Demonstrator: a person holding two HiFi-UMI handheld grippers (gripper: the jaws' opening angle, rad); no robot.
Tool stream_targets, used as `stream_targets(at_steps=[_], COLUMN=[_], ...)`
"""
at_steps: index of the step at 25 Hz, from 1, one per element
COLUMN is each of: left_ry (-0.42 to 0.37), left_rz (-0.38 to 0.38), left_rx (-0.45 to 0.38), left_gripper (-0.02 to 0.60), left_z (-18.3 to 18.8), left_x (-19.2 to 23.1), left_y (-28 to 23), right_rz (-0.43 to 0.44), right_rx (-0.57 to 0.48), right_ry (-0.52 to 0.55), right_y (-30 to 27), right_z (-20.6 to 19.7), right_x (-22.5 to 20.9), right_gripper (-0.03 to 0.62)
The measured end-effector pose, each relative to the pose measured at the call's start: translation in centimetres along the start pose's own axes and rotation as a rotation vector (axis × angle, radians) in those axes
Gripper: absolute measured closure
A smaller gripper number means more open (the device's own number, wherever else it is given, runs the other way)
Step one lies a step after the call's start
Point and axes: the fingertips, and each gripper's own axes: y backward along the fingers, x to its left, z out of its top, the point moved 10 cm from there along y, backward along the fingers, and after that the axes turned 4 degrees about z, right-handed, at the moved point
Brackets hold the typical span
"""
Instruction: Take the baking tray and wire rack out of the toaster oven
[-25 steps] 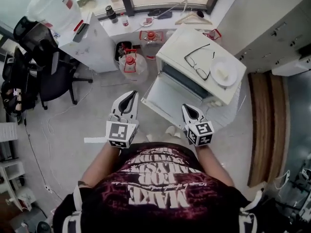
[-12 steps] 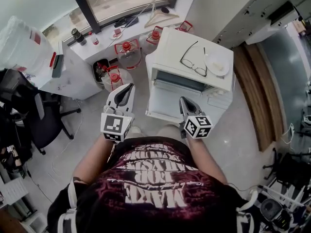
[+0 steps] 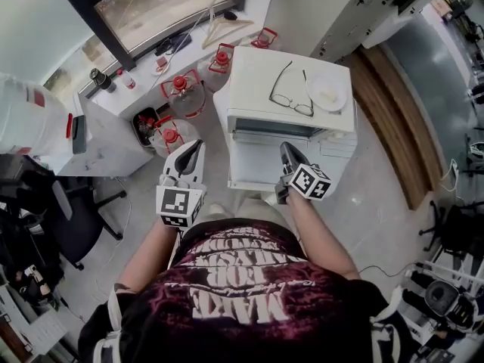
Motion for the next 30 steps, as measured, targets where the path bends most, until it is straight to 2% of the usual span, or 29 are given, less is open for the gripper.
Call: stream_targets(at_steps=[5,13,17,24,27,30], left_ry=[0.028,-0.010,-0.015,-0.018,-0.020,-0.024], left_rz=[-0.006,-0.004,-0.003,0.018,0.023,0.022], left_rx=[0.014,0.061,0.092,0.136,0.142,0.142], left_gripper=[0.571,0.571,0.571,0.571,0.571,0.571], left_z=[0.6,0.9,0.7,-0.1,-0.2,-0.2], left_x=[-0.6,-1.4,-1.7,-1.5,-1.5,-1.6], left_y=[-1.8,-4.2,-4.8,-4.7,-4.6,-4.2], right_rz=[-0.016,0.055,0.061,0.060,0.050,0.063], right_rx=[-0.026,-0.133,-0.158,-0.179,-0.200,-0.207], right_ry=[-0.028,-0.231,-0.286,-0.311,-0.336,-0.392], right_y=[-2.3,-5.5,-6.9,-9.0,-9.9,-10.1], right_z=[0.9,1.4,1.8,2.3,2.6,2.7], right_x=[-2.5,-5.6,-6.4,-7.4,-8.1,-8.4], right_gripper=[0.586,0.418,0.364,0.368,0.415,0.436])
